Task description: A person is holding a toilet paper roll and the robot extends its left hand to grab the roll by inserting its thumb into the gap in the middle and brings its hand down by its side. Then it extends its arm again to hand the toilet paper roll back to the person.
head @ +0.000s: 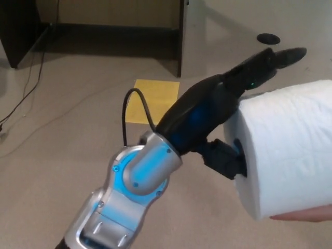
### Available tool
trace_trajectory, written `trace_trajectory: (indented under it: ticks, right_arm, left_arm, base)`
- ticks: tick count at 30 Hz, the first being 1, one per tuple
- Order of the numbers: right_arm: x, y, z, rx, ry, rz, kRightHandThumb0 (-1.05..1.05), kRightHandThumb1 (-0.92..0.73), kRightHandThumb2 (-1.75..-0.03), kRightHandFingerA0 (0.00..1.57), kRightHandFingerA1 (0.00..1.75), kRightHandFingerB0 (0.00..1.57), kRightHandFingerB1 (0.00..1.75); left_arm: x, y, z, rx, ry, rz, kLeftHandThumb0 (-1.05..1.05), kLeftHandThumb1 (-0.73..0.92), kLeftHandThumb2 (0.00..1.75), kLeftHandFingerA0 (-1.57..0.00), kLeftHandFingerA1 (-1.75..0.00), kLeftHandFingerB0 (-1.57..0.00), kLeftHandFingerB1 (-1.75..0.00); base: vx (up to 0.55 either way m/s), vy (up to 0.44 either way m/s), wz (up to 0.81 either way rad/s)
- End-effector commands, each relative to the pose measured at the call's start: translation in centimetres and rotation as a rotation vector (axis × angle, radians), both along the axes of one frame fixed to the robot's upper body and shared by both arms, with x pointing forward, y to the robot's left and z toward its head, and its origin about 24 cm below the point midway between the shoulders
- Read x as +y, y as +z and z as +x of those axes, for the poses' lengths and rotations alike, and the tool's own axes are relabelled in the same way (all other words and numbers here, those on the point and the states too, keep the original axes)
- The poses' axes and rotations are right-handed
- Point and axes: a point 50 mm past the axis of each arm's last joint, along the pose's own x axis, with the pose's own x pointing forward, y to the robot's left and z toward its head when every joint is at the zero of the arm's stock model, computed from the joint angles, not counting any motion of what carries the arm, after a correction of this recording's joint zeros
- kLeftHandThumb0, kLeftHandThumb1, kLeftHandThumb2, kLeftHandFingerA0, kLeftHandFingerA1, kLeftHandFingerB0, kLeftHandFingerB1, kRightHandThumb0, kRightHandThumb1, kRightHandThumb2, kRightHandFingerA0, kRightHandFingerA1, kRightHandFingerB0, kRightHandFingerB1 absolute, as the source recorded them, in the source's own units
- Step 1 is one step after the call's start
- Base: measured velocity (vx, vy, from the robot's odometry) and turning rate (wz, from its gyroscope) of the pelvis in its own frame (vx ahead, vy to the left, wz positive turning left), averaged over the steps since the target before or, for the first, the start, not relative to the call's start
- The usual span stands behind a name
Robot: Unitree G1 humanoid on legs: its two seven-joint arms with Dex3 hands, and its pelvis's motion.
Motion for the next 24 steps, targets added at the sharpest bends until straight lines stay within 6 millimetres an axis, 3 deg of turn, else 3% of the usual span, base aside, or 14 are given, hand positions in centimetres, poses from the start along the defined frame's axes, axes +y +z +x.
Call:
trace_trajectory:
  ticks: [1,5,6,8,9,11,13,14,15,16,19,22,23,24]
  right_arm:
    - [-0.3,0.3,0.4,0.003,-0.012,-0.003,-0.32,-0.67,-0.59,0.65,0.81,0.44,0.38]
    - [-0.2,0.1,0.1,0.009,0.003,-0.024,-0.35,-0.66,-0.59,0.66,0.77,0.44,0.37]
    - [-0.2,0.2,0.2,0.004,0.004,-0.025,-0.42,-0.53,-0.86,0.62,0.75,0.38,0.52]
    - [-0.2,0.3,0.4,-0.006,-0.002,-0.013,-0.41,-0.53,-0.86,0.63,0.77,0.39,0.53]
    - [-0.1,0.2,0.4,0.002,0.002,-0.014,-0.41,-0.53,-0.86,0.60,0.72,0.38,0.52]
    - [-0.2,0.0,0.0,0.018,0.008,-0.021,-0.42,-0.54,-0.87,0.58,0.71,0.38,0.52]
    - [-0.4,0.0,-0.1,0.022,0.012,-0.023,-0.42,-0.54,-0.87,0.59,0.73,0.37,0.52]
    - [-0.4,0.1,0.0,0.023,0.010,-0.021,-0.42,-0.54,-0.87,0.59,0.73,0.37,0.52]
    - [-0.4,0.3,0.2,0.027,0.016,-0.026,-0.36,-0.68,-0.60,0.59,0.65,0.44,0.37]
    - [-0.3,0.5,0.6,0.023,0.023,-0.026,-0.37,-0.68,-0.60,0.58,0.64,0.43,0.37]
    - [-0.1,0.4,0.8,0.027,0.022,-0.016,-0.36,-0.67,-0.60,0.58,0.60,0.43,0.37]
    - [0.2,0.6,1.2,0.014,0.029,-0.015,-0.37,-0.68,-0.60,0.59,0.72,0.44,0.37]
    - [0.2,0.7,1.2,0.013,0.031,-0.021,-0.42,-0.54,-0.89,0.56,0.71,0.35,0.52]
    - [0.3,0.5,1.1,0.017,0.034,-0.020,-0.37,-0.69,-0.60,0.59,0.63,0.43,0.37]
  left_arm:
    - [-1.1,0.8,0.2,-0.049,0.034,-0.011,-0.59,0.38,0.67,-0.23,-0.40,-0.09,-0.33]
    - [-2.5,0.8,0.0,-0.099,0.024,-0.015,-0.60,0.39,0.68,-0.27,-0.42,-0.10,-0.34]
    - [-3.0,0.8,0.0,-0.108,0.010,-0.023,-0.54,0.40,0.67,-0.29,-0.43,-0.13,-0.35]
    - [-3.9,0.5,0.0,-0.101,-0.041,-0.068,-0.46,0.44,0.66,-0.34,-0.45,-0.18,-0.36]
    - [-4.2,0.2,-0.1,-0.081,-0.071,-0.075,-0.31,0.68,0.60,-0.61,-0.45,-0.26,-0.30]
    - [-4.4,-0.4,-0.5,-0.029,-0.121,-0.073,-0.26,0.80,0.65,-1.16,-0.68,-0.41,-0.33]
    - [-4.4,-0.9,-0.7,0.008,-0.162,-0.076,-0.04,0.77,0.67,-1.25,-0.81,-0.68,-0.43]
    - [-4.4,-1.0,-0.7,0.014,-0.171,-0.076,-0.04,0.77,0.67,-1.25,-0.81,-0.68,-0.43]
    - [-4.3,-1.2,-0.6,0.032,-0.180,-0.066,-0.02,0.75,0.64,-1.23,-1.01,-0.86,-0.49]
    - [-4.1,-1.1,-0.5,0.024,-0.173,-0.063,-0.03,0.71,0.79,-1.10,-1.19,-0.97,-0.60]
    - [-3.7,-1.6,-0.6,0.008,-0.149,-0.059,-0.04,0.72,0.83,-0.85,-1.56,-0.76,-1.29]
    - [-3.2,-1.6,-0.5,0.004,-0.127,-0.061,-0.04,0.73,0.87,-0.85,-1.55,-0.68,-1.38]
    - [-3.1,-1.5,-0.4,0.000,-0.124,-0.061,-0.05,0.72,0.86,-0.85,-1.52,-0.69,-1.32]
    - [-2.9,-1.5,-0.5,-0.002,-0.121,-0.061,-0.05,0.74,0.82,-0.85,-1.44,-0.72,-1.23]
  base:
    - [0.00,0.000,0.00]
    - [0.00,0.000,0.00]
    - [0.00,0.000,0.00]
    - [0.00,0.000,0.00]
    - [0.00,0.000,0.00]
    - [0.00,0.000,0.00]
    - [0.00,0.000,0.00]
    - [0.00,0.000,0.00]
    - [0.00,0.000,0.00]
    - [0.00,0.000,0.00]
    - [0.00,0.000,0.00]
    - [0.00,0.000,0.00]
    - [0.00,0.000,0.00]
    - [0.00,0.000,0.00]
